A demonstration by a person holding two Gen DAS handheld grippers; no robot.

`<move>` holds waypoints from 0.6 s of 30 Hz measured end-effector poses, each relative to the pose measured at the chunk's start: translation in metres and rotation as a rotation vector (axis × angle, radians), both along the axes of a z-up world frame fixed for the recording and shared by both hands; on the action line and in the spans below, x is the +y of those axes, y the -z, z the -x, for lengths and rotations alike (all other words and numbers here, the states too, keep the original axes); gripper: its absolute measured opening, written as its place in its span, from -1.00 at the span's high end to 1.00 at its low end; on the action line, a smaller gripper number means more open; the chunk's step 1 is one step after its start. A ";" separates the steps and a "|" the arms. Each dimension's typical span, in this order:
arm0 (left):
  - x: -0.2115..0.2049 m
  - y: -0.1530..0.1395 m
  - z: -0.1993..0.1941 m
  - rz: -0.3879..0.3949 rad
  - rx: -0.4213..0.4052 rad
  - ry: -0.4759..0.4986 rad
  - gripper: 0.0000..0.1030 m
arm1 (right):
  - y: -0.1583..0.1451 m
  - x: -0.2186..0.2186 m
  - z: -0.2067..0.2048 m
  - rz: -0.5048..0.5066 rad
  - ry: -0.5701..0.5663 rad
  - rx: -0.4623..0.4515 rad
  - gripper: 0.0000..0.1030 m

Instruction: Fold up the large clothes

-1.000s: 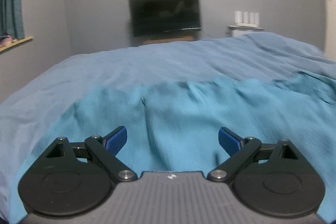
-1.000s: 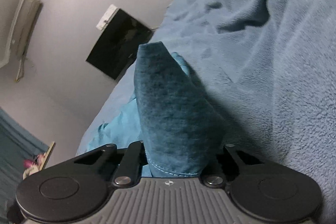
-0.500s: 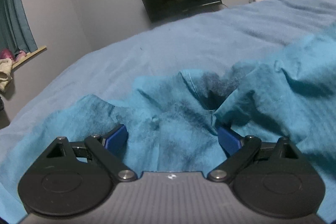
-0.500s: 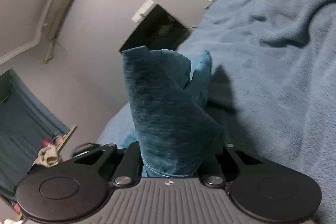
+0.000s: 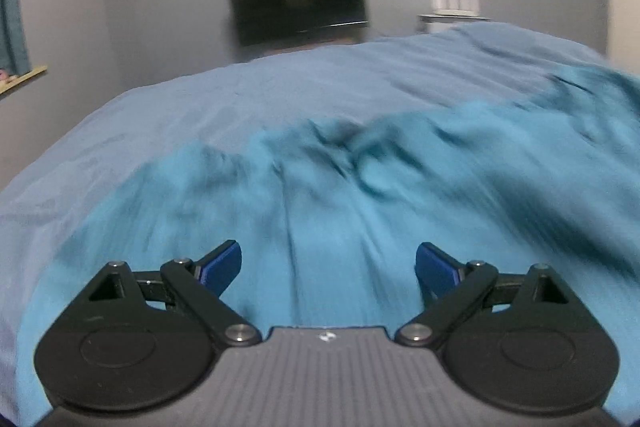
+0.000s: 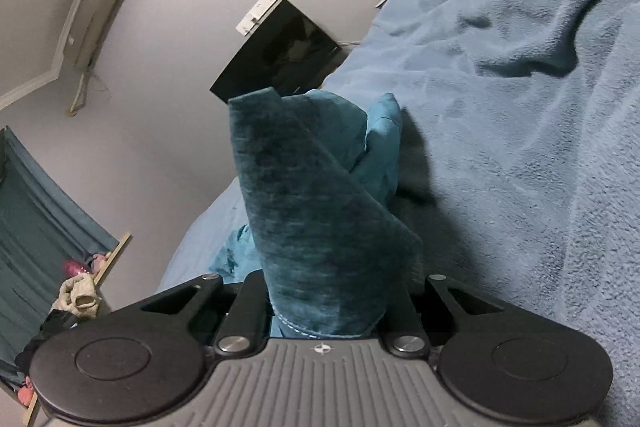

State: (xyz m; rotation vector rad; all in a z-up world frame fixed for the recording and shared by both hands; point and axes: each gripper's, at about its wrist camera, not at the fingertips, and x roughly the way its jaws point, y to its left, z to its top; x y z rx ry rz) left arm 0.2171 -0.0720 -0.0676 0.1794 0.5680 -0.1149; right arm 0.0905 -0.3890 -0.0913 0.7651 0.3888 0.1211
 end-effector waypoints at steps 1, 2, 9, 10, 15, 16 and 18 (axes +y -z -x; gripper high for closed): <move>-0.002 0.004 0.014 0.001 0.013 0.022 -0.84 | 0.000 0.002 0.001 0.010 0.003 -0.002 0.68; -0.006 0.011 0.023 0.000 0.034 0.042 -0.84 | 0.002 0.005 0.005 0.021 0.007 -0.004 0.67; -0.021 0.055 0.019 -0.032 0.115 0.069 -0.86 | 0.012 0.013 0.005 0.075 0.037 -0.004 0.59; -0.020 0.052 0.020 -0.032 0.122 0.071 -0.86 | 0.015 0.012 0.004 0.070 0.044 0.003 0.55; -0.005 0.031 0.057 -0.098 0.109 0.135 -0.87 | 0.028 0.001 0.002 -0.003 0.095 0.031 0.38; 0.000 0.033 0.067 -0.095 0.103 0.132 -0.87 | 0.029 -0.001 0.001 -0.015 0.107 0.033 0.35; 0.007 0.041 0.075 -0.066 0.092 0.123 -0.86 | 0.033 -0.006 0.002 -0.049 0.138 0.038 0.34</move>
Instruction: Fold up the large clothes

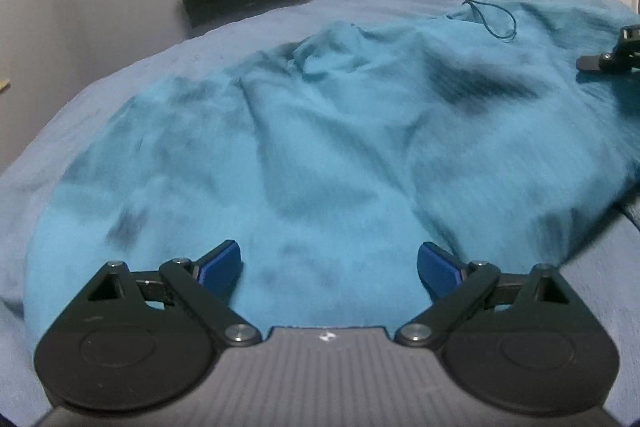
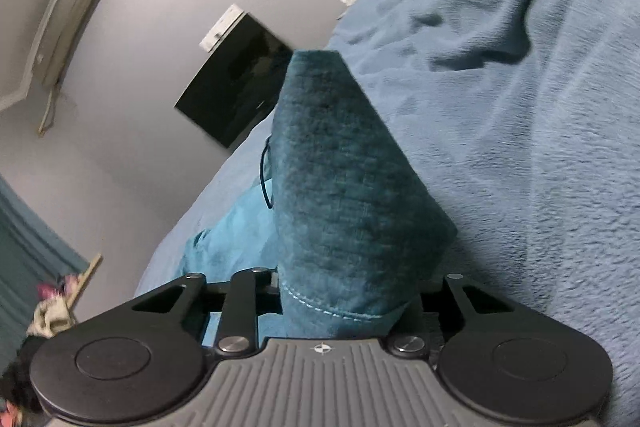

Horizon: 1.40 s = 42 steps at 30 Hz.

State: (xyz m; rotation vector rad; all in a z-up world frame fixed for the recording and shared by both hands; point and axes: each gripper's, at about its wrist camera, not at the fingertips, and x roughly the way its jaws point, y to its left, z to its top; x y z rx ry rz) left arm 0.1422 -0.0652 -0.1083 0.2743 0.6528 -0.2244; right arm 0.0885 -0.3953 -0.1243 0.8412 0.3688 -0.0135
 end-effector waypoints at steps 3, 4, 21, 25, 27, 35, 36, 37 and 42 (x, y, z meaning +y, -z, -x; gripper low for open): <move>-0.007 0.014 0.002 -0.064 -0.026 0.026 -0.86 | -0.003 0.001 0.005 -0.004 0.020 -0.015 0.61; -0.012 0.020 0.001 -0.105 -0.042 0.045 -0.86 | -0.008 0.006 0.005 0.029 0.009 -0.023 0.65; -0.003 0.028 0.003 -0.068 -0.027 0.059 -0.86 | -0.145 0.228 0.026 0.793 -0.253 -0.206 0.75; 0.026 0.000 -0.004 0.012 0.032 0.097 -0.72 | -0.156 0.295 0.038 0.963 -0.364 -0.279 0.75; 0.066 -0.033 -0.005 0.143 0.002 0.008 -0.73 | -0.160 0.320 0.041 1.010 -0.405 -0.292 0.75; 0.220 -0.084 0.003 0.484 -0.168 -0.459 -0.73 | -0.137 0.422 0.048 1.211 -0.503 -0.276 0.75; 0.231 -0.083 0.003 0.543 -0.162 -0.475 -0.73 | -0.130 0.437 0.052 1.239 -0.516 -0.276 0.75; 0.240 -0.084 0.005 0.597 -0.166 -0.484 -0.73 | -0.123 0.452 0.052 1.271 -0.537 -0.274 0.75; 0.271 -0.096 0.020 0.730 -0.271 -0.537 -0.73 | -0.091 0.518 0.064 1.387 -0.638 -0.267 0.75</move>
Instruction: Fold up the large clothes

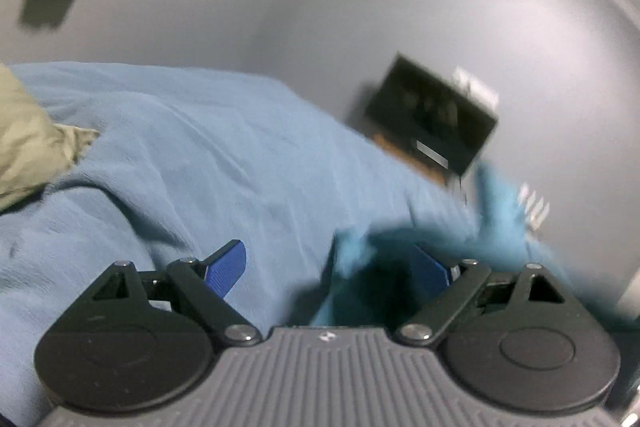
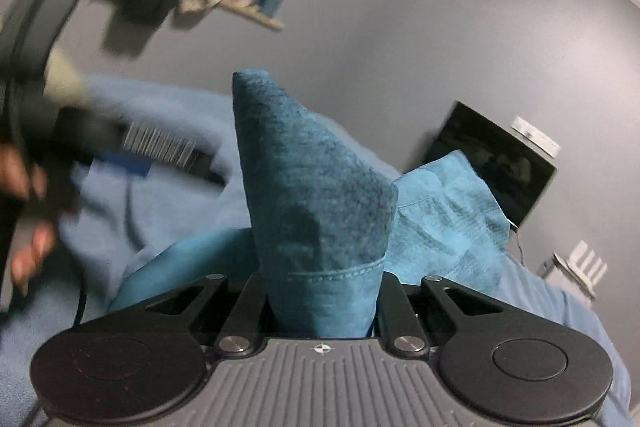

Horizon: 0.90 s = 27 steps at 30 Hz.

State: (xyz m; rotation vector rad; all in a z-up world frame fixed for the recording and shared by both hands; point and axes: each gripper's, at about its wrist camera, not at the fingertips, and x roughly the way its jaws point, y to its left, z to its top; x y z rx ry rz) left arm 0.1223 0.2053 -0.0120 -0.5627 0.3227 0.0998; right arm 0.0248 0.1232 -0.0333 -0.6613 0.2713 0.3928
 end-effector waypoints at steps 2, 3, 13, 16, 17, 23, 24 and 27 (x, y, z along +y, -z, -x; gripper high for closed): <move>0.014 0.000 0.000 0.058 -0.020 0.003 -0.69 | 0.017 0.026 0.005 0.062 -0.026 0.013 0.75; 0.019 0.001 -0.002 0.078 -0.016 0.017 -0.64 | 0.028 0.035 0.008 0.093 -0.037 0.018 0.75; 0.022 0.030 -0.025 0.136 0.121 0.143 -0.34 | 0.048 0.053 0.013 -0.035 -0.095 0.282 -0.20; 0.026 0.032 -0.028 0.138 0.127 0.161 -0.20 | 0.023 0.001 0.037 -0.135 -0.160 0.354 -0.25; 0.024 0.030 -0.029 0.136 0.119 0.168 -0.17 | 0.019 -0.013 0.047 -0.160 -0.169 0.367 -0.25; -0.002 -0.005 -0.024 0.012 -0.052 0.303 -0.14 | -0.016 -0.104 0.050 -0.357 -0.114 0.380 -0.25; -0.009 -0.005 -0.028 0.000 -0.041 0.334 -0.14 | -0.019 -0.118 0.049 -0.382 -0.073 0.371 -0.25; -0.031 0.012 -0.048 -0.011 0.096 0.430 -0.15 | -0.019 -0.143 0.029 -0.406 0.030 0.353 -0.25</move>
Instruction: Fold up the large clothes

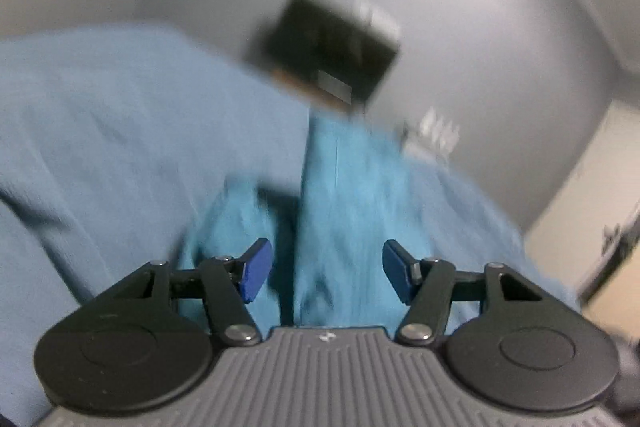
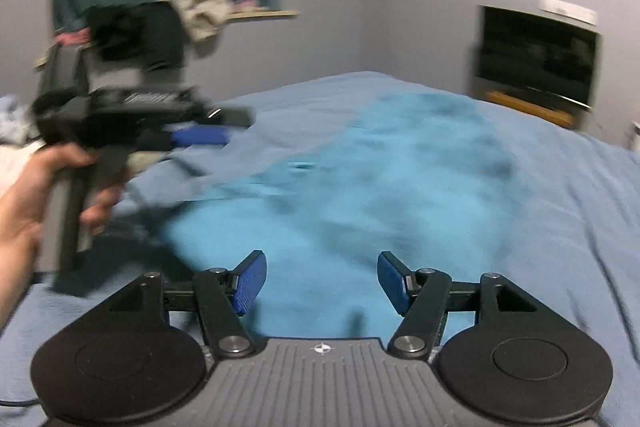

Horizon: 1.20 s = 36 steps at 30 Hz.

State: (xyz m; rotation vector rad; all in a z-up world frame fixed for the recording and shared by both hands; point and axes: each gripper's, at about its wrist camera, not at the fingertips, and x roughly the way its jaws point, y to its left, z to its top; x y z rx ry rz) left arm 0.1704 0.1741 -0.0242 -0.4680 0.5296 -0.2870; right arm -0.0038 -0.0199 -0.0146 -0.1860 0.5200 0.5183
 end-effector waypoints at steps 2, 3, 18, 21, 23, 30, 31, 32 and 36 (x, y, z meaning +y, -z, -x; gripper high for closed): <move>-0.005 0.021 -0.015 -0.031 0.117 0.024 -0.14 | 0.001 -0.015 -0.009 -0.025 0.063 0.012 -0.25; -0.006 0.030 -0.021 -0.022 0.167 0.046 -0.14 | 0.003 -0.021 -0.020 -0.050 0.077 0.013 -0.24; -0.037 0.034 0.005 -0.232 0.143 0.030 0.87 | 0.050 -0.019 -0.206 -0.079 0.308 -0.101 -0.06; -0.037 0.043 -0.002 -0.242 0.195 0.016 0.85 | 0.064 -0.008 -0.241 -0.109 0.284 -0.066 0.01; -0.036 0.047 -0.009 -0.234 0.220 0.008 0.83 | 0.074 0.006 -0.258 -0.034 0.288 -0.076 -0.01; -0.042 0.049 -0.020 -0.232 0.256 0.006 0.77 | 0.084 -0.012 -0.293 -0.039 0.252 -0.021 -0.17; -0.037 0.048 -0.016 -0.232 0.260 0.004 0.77 | 0.080 -0.022 -0.295 -0.073 0.237 -0.012 -0.16; -0.037 0.048 -0.017 -0.231 0.263 0.002 0.76 | 0.077 -0.030 -0.296 -0.110 0.235 -0.005 -0.16; -0.043 0.050 -0.029 -0.247 0.262 -0.001 0.75 | 0.068 -0.087 -0.296 -0.316 0.286 0.034 -0.51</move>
